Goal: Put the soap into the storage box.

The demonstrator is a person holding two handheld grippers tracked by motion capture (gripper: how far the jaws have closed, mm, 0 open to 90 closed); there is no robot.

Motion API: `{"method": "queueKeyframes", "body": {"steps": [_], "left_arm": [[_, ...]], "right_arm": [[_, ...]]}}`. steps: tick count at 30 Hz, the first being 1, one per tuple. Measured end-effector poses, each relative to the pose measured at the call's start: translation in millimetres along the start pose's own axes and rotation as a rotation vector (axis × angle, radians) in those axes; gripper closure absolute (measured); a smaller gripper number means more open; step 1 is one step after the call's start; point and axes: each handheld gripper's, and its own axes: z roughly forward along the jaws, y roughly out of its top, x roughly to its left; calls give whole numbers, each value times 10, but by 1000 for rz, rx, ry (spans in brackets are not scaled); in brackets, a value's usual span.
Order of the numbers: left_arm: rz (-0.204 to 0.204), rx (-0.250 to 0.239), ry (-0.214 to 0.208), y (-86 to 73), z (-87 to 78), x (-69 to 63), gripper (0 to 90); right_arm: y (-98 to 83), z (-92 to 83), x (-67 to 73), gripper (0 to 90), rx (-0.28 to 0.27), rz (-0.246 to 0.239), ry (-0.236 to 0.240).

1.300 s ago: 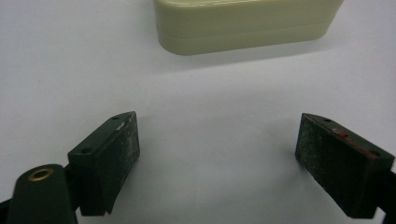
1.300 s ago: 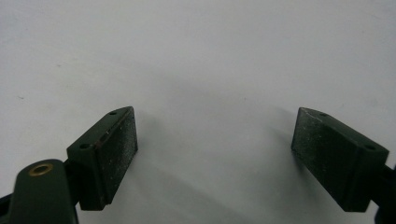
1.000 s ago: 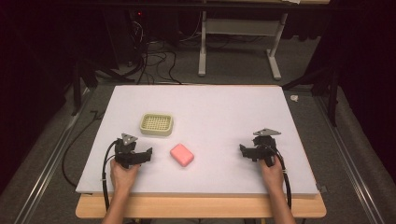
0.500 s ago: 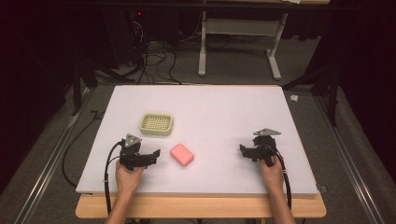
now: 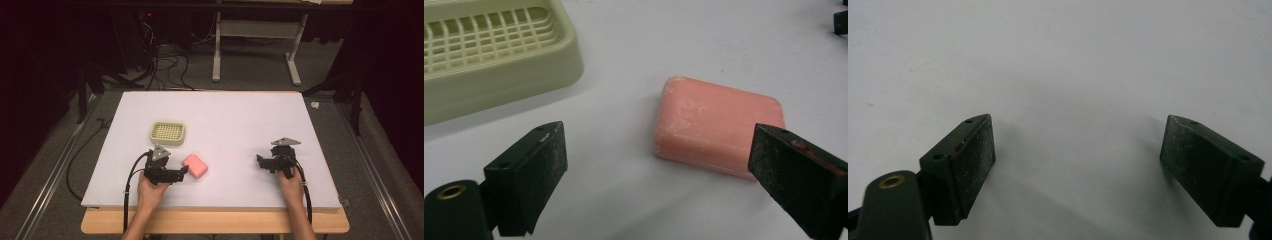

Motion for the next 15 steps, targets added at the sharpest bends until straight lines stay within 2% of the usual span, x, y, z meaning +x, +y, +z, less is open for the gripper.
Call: {"method": "queueKeyframes", "body": {"steps": [5,15], "left_arm": [[9,17,-25,13,77,-78,75],[40,40,-30,30,179,-192,37]], "right_arm": [[0,0,0,149,0,0,0],[0,0,0,149,0,0,1]]}}
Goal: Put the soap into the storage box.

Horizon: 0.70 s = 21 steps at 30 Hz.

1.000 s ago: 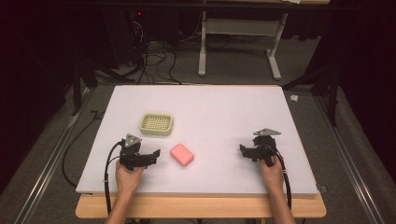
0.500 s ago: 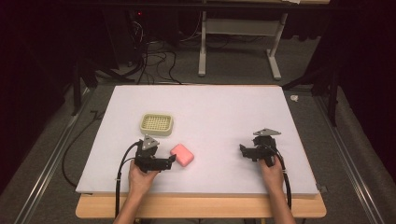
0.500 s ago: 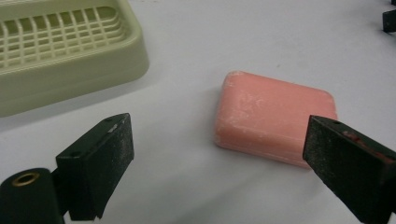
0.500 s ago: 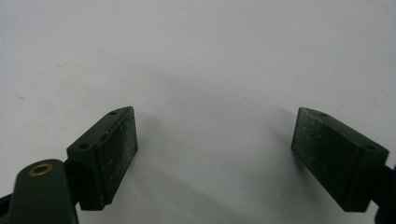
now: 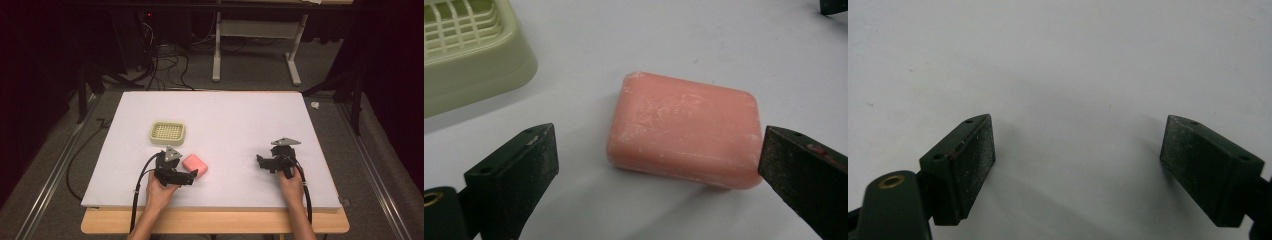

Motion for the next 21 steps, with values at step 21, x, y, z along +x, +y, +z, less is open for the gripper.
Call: {"method": "queueKeyframes", "body": {"steps": [21], "left_arm": [[69,83,14,97,287,-133,7]], "right_arm": [[0,0,1,149,0,0,-1]]}}
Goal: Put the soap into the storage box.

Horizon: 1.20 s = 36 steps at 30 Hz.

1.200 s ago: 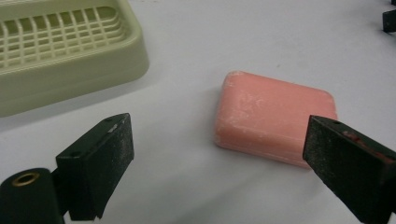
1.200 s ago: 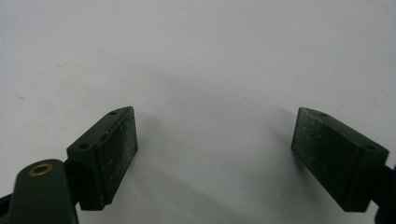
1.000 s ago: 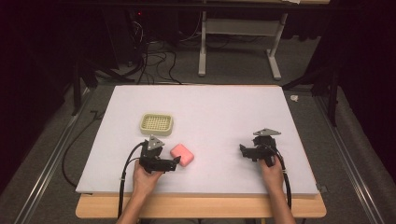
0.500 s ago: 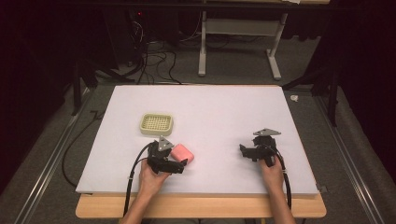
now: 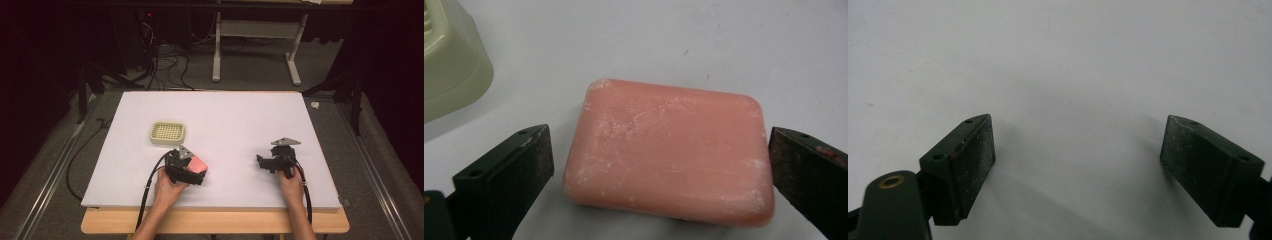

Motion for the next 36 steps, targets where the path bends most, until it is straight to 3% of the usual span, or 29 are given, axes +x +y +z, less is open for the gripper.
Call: {"method": "queueKeyframes", "body": {"steps": [14,24,36], "left_arm": [[10,12,11,-12,82,-14,33],[26,1,0,-11,56,-26,134],[31,4,1,-9,41,-31,139]], "right_arm": [[0,0,-1,149,0,-2,0],[0,0,0,149,0,-1,0],[0,0,0,148,0,0,0]]}}
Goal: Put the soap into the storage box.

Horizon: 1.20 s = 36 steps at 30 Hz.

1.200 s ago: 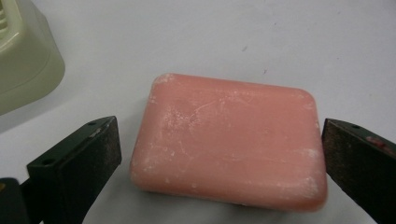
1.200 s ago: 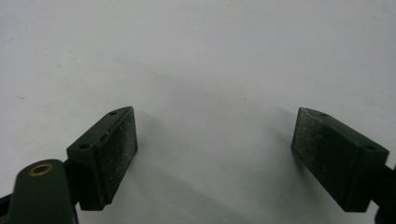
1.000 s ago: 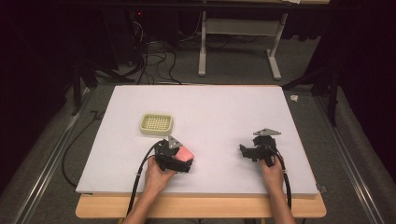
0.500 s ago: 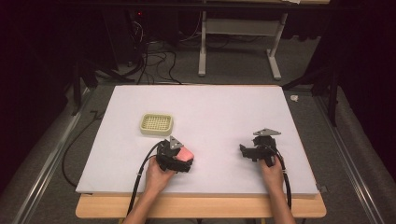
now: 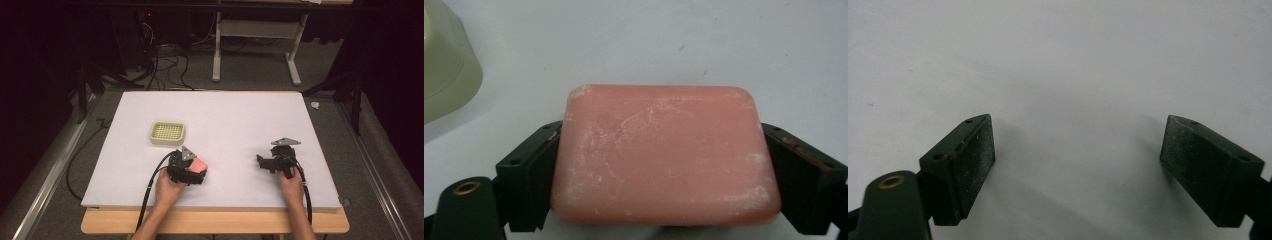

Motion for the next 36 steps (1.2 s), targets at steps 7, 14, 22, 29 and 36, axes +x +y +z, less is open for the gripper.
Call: {"method": "queueKeyframes", "body": {"steps": [7,14,22,29,36], "left_arm": [[-12,-18,-11,9,-56,22,139],[-11,-35,-10,18,-155,35,140],[-16,-51,5,15,-244,70,140],[-28,-63,19,1,-342,121,139],[-49,-74,36,-21,-418,194,140]], "right_arm": [[0,0,0,148,0,0,0],[0,0,-1,148,0,-2,0],[0,1,-1,148,0,-2,0],[0,0,-1,149,0,-2,0],[0,0,1,148,0,0,0]]}}
